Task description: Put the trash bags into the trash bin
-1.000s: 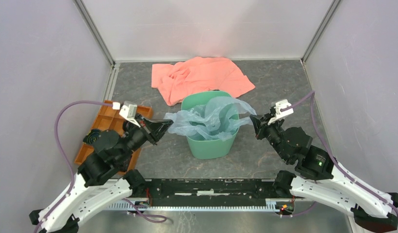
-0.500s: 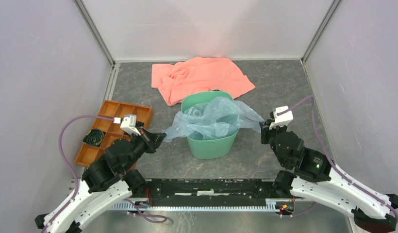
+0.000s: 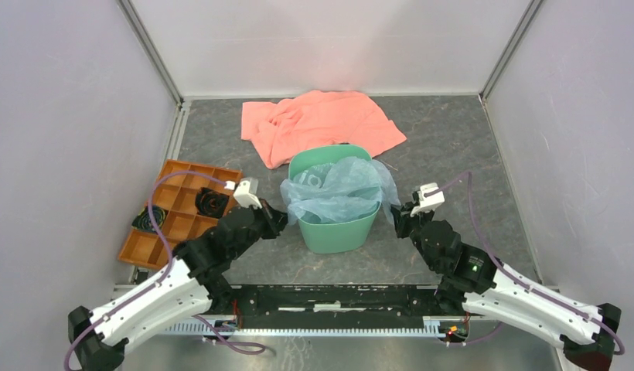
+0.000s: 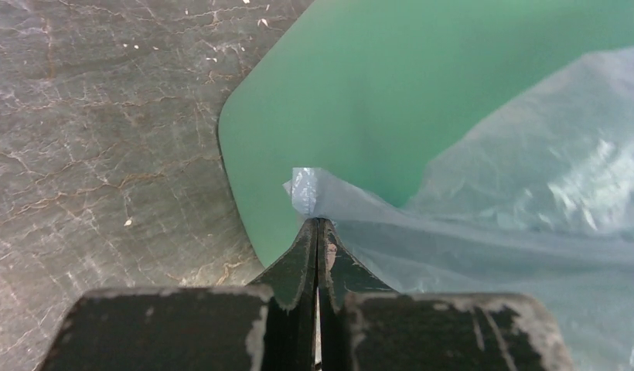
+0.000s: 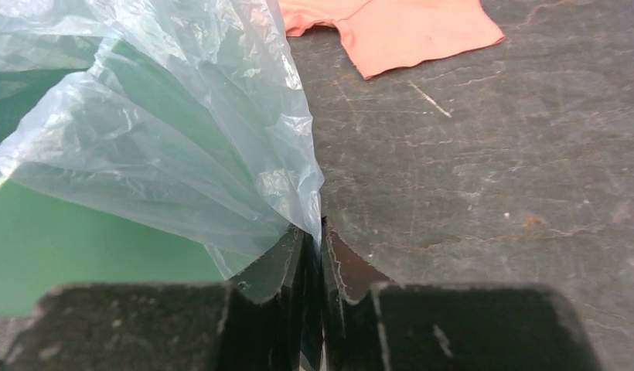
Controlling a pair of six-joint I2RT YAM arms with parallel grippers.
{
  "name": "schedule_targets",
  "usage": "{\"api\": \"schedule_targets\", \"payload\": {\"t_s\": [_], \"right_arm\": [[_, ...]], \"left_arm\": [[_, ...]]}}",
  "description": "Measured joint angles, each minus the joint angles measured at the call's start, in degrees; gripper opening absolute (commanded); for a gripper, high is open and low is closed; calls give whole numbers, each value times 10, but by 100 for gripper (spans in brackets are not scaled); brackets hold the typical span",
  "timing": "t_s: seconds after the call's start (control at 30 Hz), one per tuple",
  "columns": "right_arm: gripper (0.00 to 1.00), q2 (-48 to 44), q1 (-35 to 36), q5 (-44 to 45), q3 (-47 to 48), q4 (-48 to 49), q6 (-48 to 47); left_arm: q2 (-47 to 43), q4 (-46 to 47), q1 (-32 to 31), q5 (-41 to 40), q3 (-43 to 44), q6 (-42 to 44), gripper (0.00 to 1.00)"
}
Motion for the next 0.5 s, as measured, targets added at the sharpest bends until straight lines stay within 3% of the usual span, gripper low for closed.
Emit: {"api": "schedule_targets", "payload": {"t_s": [0.1,0.3,0.5], "right_arm": [[20,20,0,21,17,-8,-22],[41,58,0,104,95,-64,-78],[74,57,0,118,184,-157,-86]], "left_arm": [[49,15,0,-6,14,5,2],[123,-14,0,-61,104,46,6],[99,-91,0,-70,176,81,38]]}}
